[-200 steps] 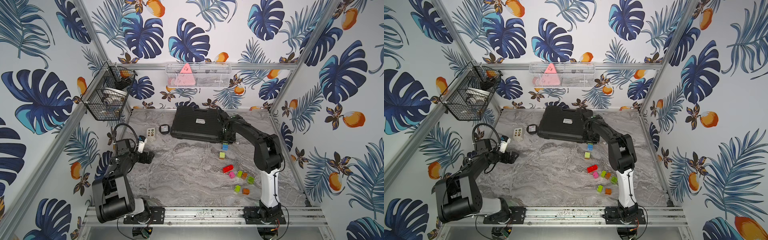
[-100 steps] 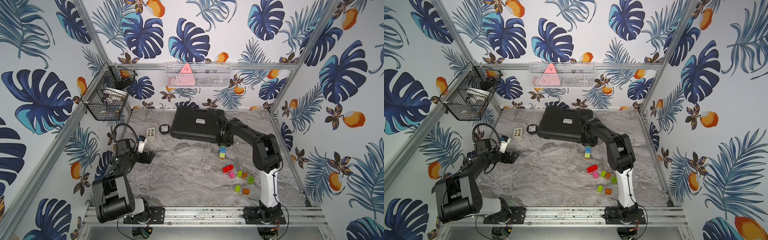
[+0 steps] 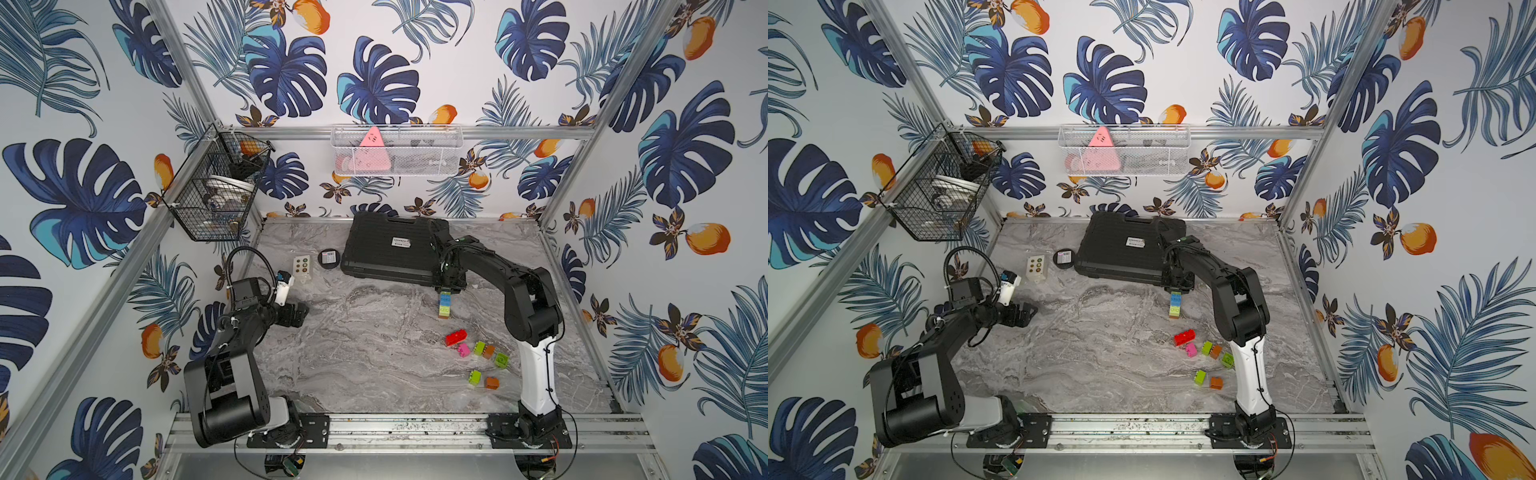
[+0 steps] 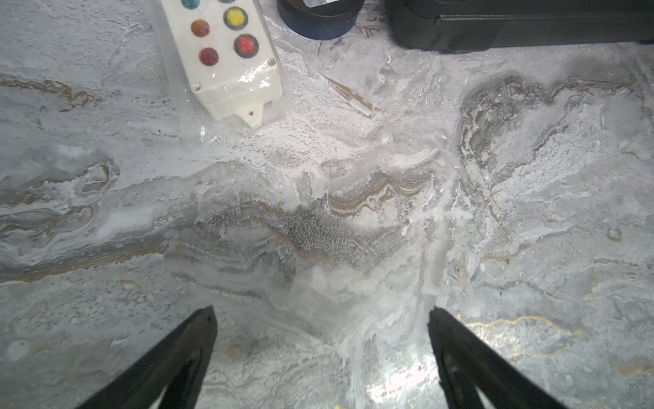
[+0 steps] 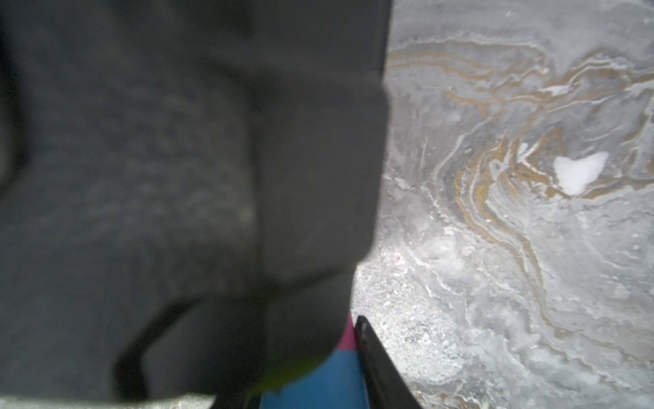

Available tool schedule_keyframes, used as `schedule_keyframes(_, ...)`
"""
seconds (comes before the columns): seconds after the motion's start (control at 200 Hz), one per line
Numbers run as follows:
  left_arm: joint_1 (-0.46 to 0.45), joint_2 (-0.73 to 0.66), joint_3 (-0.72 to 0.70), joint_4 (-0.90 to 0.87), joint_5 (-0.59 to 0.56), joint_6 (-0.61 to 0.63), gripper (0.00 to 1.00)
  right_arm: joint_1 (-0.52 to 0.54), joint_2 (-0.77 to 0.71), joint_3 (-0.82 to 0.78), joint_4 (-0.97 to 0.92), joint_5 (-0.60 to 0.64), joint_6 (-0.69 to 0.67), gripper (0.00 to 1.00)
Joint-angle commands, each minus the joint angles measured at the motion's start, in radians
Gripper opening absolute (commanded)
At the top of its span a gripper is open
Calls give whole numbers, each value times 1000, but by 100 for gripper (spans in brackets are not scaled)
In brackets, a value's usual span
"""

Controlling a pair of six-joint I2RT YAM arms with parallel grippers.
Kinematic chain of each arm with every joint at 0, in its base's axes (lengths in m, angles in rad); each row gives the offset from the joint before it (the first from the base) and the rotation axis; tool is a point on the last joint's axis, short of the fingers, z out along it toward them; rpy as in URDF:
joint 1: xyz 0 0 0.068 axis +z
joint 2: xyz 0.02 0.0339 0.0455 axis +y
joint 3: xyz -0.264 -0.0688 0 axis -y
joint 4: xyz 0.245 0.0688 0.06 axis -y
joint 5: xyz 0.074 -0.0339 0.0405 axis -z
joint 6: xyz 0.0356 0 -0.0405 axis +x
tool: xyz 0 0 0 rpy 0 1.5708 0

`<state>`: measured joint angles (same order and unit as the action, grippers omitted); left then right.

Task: Assemble the letter h with lego
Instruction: Assemble the lego brick with the lego brick.

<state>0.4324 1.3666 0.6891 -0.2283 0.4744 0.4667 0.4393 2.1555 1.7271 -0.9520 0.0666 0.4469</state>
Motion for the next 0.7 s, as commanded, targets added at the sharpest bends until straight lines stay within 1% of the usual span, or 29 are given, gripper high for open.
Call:
schedule_keyframes(0.0,2,-3,2,-3,17,6,99,4,8,6,-24,-11,-10,20)
schedule_keyframes(0.696,8,-11,-3,-6,22,8,99,6,-24,-43,-9,-1,-12,19)
